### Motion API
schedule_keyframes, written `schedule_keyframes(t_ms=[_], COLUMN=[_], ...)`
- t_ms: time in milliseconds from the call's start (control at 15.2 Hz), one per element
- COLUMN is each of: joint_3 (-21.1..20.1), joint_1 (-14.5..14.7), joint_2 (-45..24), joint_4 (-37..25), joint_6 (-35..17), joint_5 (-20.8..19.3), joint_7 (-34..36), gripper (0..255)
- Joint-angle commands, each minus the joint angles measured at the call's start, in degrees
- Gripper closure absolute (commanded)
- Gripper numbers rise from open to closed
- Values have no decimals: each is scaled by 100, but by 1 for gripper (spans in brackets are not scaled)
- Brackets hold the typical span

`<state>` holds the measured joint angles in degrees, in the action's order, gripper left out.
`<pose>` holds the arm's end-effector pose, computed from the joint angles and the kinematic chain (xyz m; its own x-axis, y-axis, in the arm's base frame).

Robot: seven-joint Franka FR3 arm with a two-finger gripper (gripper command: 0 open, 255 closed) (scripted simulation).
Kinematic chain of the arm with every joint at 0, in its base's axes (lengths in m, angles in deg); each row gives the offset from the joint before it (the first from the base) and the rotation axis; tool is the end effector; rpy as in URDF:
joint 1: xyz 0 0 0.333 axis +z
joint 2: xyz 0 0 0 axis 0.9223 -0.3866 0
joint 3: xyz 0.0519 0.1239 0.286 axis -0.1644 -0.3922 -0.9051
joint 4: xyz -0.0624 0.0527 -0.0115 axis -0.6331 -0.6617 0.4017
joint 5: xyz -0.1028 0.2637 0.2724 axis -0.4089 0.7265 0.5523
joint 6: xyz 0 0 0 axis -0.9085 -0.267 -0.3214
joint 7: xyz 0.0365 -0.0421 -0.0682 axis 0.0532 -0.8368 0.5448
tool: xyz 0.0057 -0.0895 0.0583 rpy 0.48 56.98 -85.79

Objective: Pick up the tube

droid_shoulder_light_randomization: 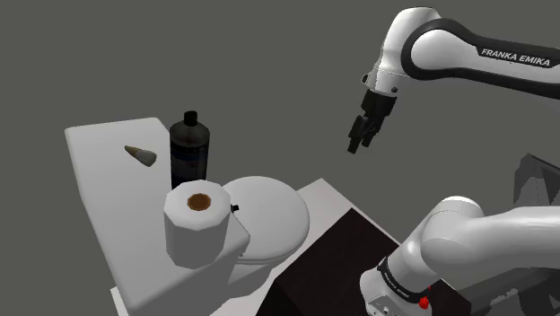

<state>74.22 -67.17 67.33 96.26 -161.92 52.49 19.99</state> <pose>0.3147 -0.0192 0.5318 0.9925 0.0018 -0.1226 -0.0059 -0.9981 -0.0617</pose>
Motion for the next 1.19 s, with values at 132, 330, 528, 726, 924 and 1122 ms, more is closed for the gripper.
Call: schedule_keyframes(t_ms=[132, 330, 528, 726, 924, 1122], joint_3=[-154, -355, -522, -662, -777, -874], joint_1=[97, 229, 350, 456, 555, 644], joint_2=[-292, -761, -1261, -1783, -2325, -2882], joint_4=[-233, -618, -1043, -1505, -2001, -2532], joint_6=[175, 408, 611, 789, 946, 1085], joint_5=[316, 786, 1248, 1701, 2145, 2582], joint_7=[321, 793, 1254, 1705, 2149, 2589], gripper=[0, 0, 0, 0, 0, 0])
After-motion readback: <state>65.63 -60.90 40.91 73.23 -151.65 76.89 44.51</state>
